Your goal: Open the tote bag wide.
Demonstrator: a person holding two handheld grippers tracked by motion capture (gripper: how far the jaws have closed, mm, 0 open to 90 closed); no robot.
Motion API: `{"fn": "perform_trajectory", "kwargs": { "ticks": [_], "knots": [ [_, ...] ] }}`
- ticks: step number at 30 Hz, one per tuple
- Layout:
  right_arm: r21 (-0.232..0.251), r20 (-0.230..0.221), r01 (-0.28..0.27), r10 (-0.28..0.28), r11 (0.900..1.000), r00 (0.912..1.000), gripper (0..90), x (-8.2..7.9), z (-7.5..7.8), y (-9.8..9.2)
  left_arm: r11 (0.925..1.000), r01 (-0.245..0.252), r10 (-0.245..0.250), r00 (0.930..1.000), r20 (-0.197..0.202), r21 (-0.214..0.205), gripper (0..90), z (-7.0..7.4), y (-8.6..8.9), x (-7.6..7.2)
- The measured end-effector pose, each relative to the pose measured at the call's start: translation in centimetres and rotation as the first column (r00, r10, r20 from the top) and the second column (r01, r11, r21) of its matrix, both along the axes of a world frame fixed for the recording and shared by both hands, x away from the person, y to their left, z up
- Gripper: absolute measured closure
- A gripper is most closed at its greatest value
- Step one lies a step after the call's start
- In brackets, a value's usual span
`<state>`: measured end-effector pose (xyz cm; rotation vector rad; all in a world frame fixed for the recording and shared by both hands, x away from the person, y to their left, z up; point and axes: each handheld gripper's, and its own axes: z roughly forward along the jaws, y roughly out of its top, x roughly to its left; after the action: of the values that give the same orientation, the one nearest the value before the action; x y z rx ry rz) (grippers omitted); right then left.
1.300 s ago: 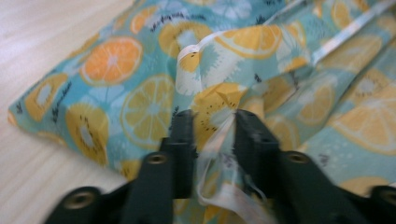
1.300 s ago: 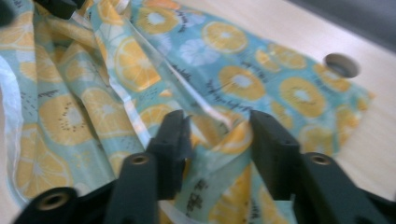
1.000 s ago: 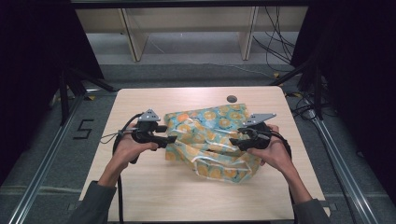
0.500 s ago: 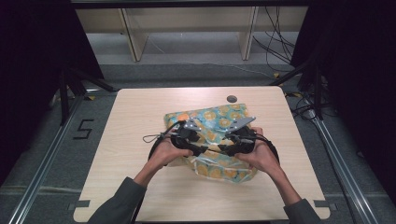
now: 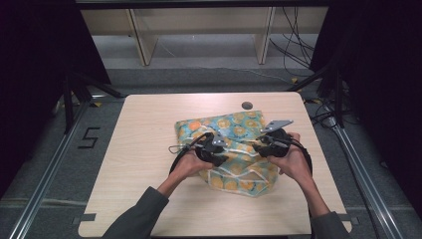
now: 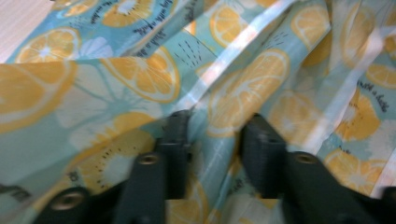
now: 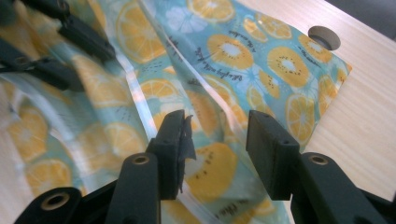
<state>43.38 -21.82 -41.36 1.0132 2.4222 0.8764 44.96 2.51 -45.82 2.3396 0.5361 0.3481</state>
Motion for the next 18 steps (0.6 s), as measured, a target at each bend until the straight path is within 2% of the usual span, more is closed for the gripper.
{"fn": "perform_trajectory", "kwargs": {
  "ticks": [2, 3, 4, 5, 6, 7, 8, 10, 12, 13, 14, 15, 16, 18],
  "knots": [
    [0.049, -0.004, 0.014, -0.014, 0.9987, 0.9999, 57.4, -0.5, 0.3, -0.7, 0.9995, -0.001, 0.001, 1.0, -0.008, -0.033, 75.8, 0.4, 0.3, 0.4],
    [0.068, 0.022, 0.006, -0.008, 0.9977, 0.9997, 57.5, -0.9, 0.6, -0.9, 0.9986, -0.002, 0.002, 1.0, -0.007, -0.053, 80.4, 0.7, 0.4, 0.6],
    [0.09, 0.032, 0.008, -0.011, 0.996, 0.9994, 58.0, -1.4, 0.9, -1.0, 0.9968, -0.004, 0.003, 0.9999, -0.016, -0.079, 81.4, 1.0, 0.5, 0.8],
    [0.086, 0.046, -0.02, 0.016, 0.9961, 0.9988, 58.9, -1.6, 1.2, -1.2, 0.9922, -0.01, 0.006, 0.9995, -0.032, -0.124, 83.3, 1.4, 0.5, 1.0],
    [0.114, 0.047, -0.027, 0.022, 0.993, 0.9986, 59.9, -2.2, 1.6, -1.1, 0.9911, 0.004, -0.008, 0.9995, -0.031, -0.133, 84.6, 1.8, 0.5, 1.2],
    [0.135, 0.038, -0.041, 0.036, 0.99, 0.9986, 60.3, -2.7, 1.9, -1.0, 0.9913, 0.001, -0.007, 0.9992, -0.041, -0.132, 85.4, 2.0, 0.4, 1.1],
    [0.134, 0.061, -0.071, 0.063, 0.9884, 0.9961, 60.8, -2.7, 2.2, -0.9, 0.992, 0.002, -0.007, 0.9992, -0.041, -0.126, 85.7, 2.4, 0.3, 1.2],
    [0.163, 0.038, -0.101, 0.096, 0.9814, 0.9946, 60.7, -3.5, 2.3, 0.0, 0.9929, -0.005, -0.001, 0.9989, -0.048, -0.119, 86.0, 3.2, 0.3, 1.6],
    [0.159, 0.034, -0.162, 0.159, 0.9739, 0.9867, 60.0, -4.0, 2.0, 1.2, 0.9924, 0.001, -0.01, 0.997, -0.077, -0.123, 85.1, 3.7, 0.4, 2.0],
    [0.155, 0.034, -0.181, 0.178, 0.9711, 0.9834, 59.7, -4.2, 1.8, 1.7, 0.9949, 0.01, -0.017, 0.9975, -0.069, -0.1, 85.1, 3.9, 0.6, 2.5],
    [0.15, 0.023, -0.192, 0.191, 0.9698, 0.9813, 59.2, -4.3, 1.6, 2.2, 0.993, -0.03, 0.022, 0.9972, -0.072, -0.114, 85.6, 3.9, 0.5, 2.6],
    [0.147, 0.027, -0.203, 0.201, 0.9682, 0.9792, 58.7, -4.3, 1.2, 2.7, 0.9925, -0.033, 0.026, 0.9975, -0.066, -0.117, 85.8, 4.0, 0.6, 3.0],
    [0.145, 0.027, -0.213, 0.212, 0.9662, 0.977, 58.5, -4.3, 0.9, 3.2, 0.9887, -0.043, 0.029, 0.9951, -0.094, -0.144, 86.3, 4.0, 0.7, 3.4],
    [0.138, 0.008, -0.209, 0.21, 0.968, 0.9776, 56.1, -4.0, 0.1, 4.1, 0.9878, -0.05, 0.035, 0.9938, -0.105, -0.148, 86.6, 4.2, 0.8, 3.9]
  ]
}}
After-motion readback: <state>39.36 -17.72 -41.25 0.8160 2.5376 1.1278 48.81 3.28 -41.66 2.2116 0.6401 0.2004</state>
